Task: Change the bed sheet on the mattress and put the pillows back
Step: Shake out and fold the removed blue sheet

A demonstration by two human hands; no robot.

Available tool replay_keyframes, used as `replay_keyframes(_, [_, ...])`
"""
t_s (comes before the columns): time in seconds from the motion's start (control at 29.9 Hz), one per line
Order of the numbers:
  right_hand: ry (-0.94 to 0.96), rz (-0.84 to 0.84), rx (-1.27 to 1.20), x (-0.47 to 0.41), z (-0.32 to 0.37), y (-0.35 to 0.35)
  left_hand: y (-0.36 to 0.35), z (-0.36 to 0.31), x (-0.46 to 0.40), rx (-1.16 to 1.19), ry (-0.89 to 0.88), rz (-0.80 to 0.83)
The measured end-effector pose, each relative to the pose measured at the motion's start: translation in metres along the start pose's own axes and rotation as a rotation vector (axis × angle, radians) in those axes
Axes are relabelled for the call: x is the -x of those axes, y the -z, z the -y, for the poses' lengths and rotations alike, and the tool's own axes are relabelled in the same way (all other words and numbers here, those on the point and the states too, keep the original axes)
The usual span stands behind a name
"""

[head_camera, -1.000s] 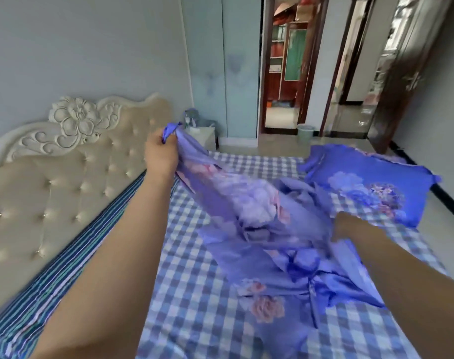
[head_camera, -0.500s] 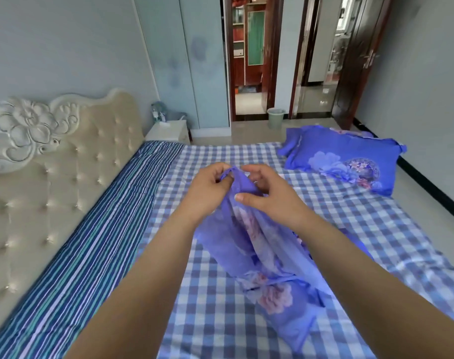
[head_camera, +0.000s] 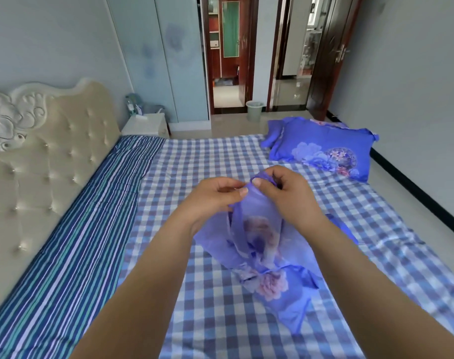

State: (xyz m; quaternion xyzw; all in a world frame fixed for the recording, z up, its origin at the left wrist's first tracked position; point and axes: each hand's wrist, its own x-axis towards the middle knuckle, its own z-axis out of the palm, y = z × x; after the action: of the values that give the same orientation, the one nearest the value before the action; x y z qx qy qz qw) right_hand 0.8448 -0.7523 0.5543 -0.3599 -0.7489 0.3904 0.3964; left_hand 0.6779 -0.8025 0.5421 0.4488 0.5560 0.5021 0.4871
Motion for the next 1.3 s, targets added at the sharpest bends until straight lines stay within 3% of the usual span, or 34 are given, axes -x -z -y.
replay_keyframes(0.1, [0.006,0.139,0.076,0.003,0.009,0.012,0.008,0.01,-0.003,0.15,0.103,0.157])
replay_keyframes(0.2, [0.01,0.125,0.084,0.005,0.019,0.022,0.01,0.017,-0.003,0.093,0.139,0.218])
replay_keyframes(0.33, [-0.038,0.24,0.04,0.006,0.025,0.031,-0.003,0.011,-0.007,-0.031,0.062,0.101])
replay_keyframes(0.4, [-0.041,0.332,0.023,0.007,0.026,0.029,-0.012,0.004,-0.008,0.026,-0.009,0.01])
replay_keyframes(0.57, [0.016,0.144,0.072,-0.001,0.01,0.02,-0.038,-0.007,-0.002,0.15,-0.118,-0.01])
replay_keyframes(0.8, [0.015,0.132,-0.05,-0.007,0.003,0.042,-0.055,-0.009,-0.004,0.197,-0.124,0.037])
replay_keyframes(0.97, [0.032,0.119,0.051,-0.014,-0.009,0.06,-0.062,-0.013,-0.007,-0.01,-0.204,0.058])
replay_keyframes(1.3, [-0.09,0.195,0.011,-0.027,-0.015,0.092,-0.101,-0.012,-0.016,-0.161,-0.363,-0.238])
